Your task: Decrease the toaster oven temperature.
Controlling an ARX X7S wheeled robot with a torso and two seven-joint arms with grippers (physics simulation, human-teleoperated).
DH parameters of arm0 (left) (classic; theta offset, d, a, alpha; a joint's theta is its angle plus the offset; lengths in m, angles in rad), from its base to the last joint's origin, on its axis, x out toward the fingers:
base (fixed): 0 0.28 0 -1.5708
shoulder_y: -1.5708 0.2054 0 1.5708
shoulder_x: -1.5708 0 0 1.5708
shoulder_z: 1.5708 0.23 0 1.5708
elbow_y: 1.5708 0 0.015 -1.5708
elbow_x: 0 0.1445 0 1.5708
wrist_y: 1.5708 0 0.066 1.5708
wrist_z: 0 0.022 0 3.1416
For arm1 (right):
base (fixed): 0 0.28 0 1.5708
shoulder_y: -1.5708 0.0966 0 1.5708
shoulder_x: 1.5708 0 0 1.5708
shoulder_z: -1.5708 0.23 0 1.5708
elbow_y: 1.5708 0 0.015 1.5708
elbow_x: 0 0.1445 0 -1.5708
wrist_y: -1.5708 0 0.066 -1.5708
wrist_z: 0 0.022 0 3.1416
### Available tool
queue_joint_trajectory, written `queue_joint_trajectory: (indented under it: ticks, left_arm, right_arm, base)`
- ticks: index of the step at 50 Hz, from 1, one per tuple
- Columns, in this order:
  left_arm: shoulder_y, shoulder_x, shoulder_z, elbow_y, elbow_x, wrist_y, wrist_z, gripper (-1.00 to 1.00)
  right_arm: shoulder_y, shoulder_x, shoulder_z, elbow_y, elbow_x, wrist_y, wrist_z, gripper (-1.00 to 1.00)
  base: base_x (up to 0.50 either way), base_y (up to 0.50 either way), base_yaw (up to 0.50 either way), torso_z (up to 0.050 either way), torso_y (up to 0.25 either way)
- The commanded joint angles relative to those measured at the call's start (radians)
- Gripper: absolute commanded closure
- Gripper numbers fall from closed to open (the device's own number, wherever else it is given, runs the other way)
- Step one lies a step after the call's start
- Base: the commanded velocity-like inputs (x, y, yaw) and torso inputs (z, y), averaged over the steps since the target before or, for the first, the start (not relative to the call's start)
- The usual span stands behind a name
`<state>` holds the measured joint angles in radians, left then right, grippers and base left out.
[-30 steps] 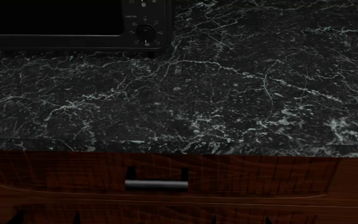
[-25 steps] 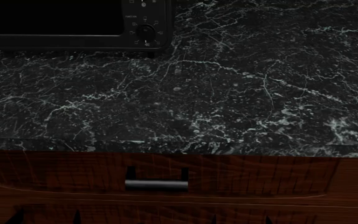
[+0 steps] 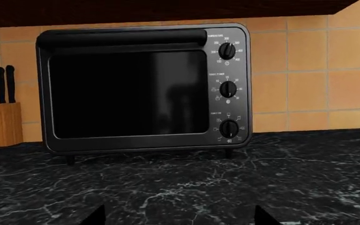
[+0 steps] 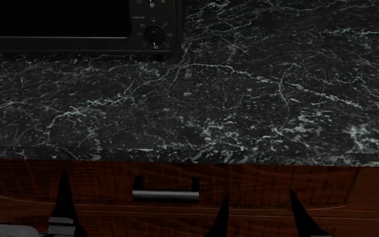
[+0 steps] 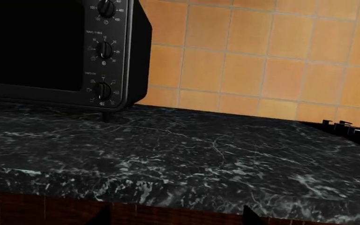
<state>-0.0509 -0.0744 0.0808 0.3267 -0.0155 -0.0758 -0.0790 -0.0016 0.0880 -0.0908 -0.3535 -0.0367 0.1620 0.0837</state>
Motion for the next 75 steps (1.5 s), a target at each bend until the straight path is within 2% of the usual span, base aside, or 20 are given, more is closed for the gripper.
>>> queue_joint_trajectory:
  ticks: [1,3,5,8,14,18,26,30,33,34,39,47,58,75]
  left_arm:
    - [-0.069,-0.022,0.031,0.106,-0.002,-0.076,-0.011,-1.00]
    - [-0.089,-0.026,0.036,0.124,-0.007,-0.107,-0.006,-1.00]
    - [-0.117,-0.033,0.043,0.165,-0.045,-0.215,0.018,-1.00]
    - [-0.148,-0.042,0.059,0.179,-0.054,-0.268,0.029,-1.00]
    - [-0.233,-0.034,0.050,0.270,-0.130,-0.511,0.035,-1.00]
    - [-0.286,-0.042,0.045,0.307,-0.161,-0.624,0.035,-1.00]
    - [-0.354,-0.042,0.038,0.372,-0.217,-0.785,0.029,-1.00]
    - [-0.380,-0.051,0.060,0.361,-0.206,-0.798,0.020,-1.00]
    - [-0.416,-0.042,0.049,0.367,-0.231,-0.865,0.017,-1.00]
    - [-0.442,-0.024,0.025,0.378,-0.261,-0.927,0.015,-1.00]
    - [-0.460,-0.016,0.028,0.428,-0.298,-0.985,0.017,-1.00]
    - [-0.481,-0.008,0.015,0.459,-0.346,-1.036,0.018,-1.00]
    - [-0.454,-0.034,0.056,0.471,-0.334,-0.963,0.010,-1.00]
    - [-0.449,-0.049,0.066,0.487,-0.341,-0.938,-0.013,-1.00]
  right_arm:
    - [0.044,0.037,-0.015,-0.154,-0.025,0.125,0.012,-1.00]
    - [0.057,0.037,-0.005,-0.184,-0.023,0.170,0.018,-1.00]
    - [0.070,0.039,-0.002,-0.214,-0.023,0.221,0.018,-1.00]
    - [0.088,0.040,0.005,-0.247,-0.018,0.282,0.018,-1.00]
    - [0.140,0.039,0.024,-0.323,0.000,0.430,0.017,-1.00]
    - [0.165,0.042,0.044,-0.370,0.035,0.493,-0.001,-1.00]
    - [0.197,0.049,0.070,-0.427,0.059,0.585,0.000,-1.00]
    - [0.241,0.059,0.071,-0.465,0.058,0.668,0.005,-1.00]
    - [0.276,0.067,0.079,-0.484,0.066,0.718,0.000,-1.00]
    - [0.289,0.070,0.081,-0.489,0.068,0.737,-0.001,-1.00]
    - [0.334,0.073,0.109,-0.497,0.087,0.790,-0.007,-1.00]
    - [0.458,0.096,0.137,-0.503,0.095,0.912,-0.009,-1.00]
    - [0.454,0.109,0.113,-0.514,0.094,0.912,-0.002,-1.00]
    - [0.422,0.114,0.105,-0.508,0.106,0.870,-0.001,-1.00]
  base:
    - [0.00,0.00,0.00,0.000,0.000]
    - [0.00,0.00,0.00,0.000,0.000]
    - [0.00,0.00,0.00,0.000,0.000]
    - [0.00,0.00,0.00,0.000,0.000]
    - [0.00,0.00,0.00,0.000,0.000]
    - [0.00,0.00,0.00,0.000,0.000]
    - [0.00,0.00,0.00,0.000,0.000]
    - [0.00,0.00,0.00,0.000,0.000]
    - [0.00,0.00,0.00,0.000,0.000]
    - [0.00,0.00,0.00,0.000,0.000]
    - [0.00,0.00,0.00,0.000,0.000]
    - [0.00,0.00,0.00,0.000,0.000]
    - [0.19,-0.11,0.00,0.000,0.000]
    - [0.37,-0.02,0.00,0.000,0.000]
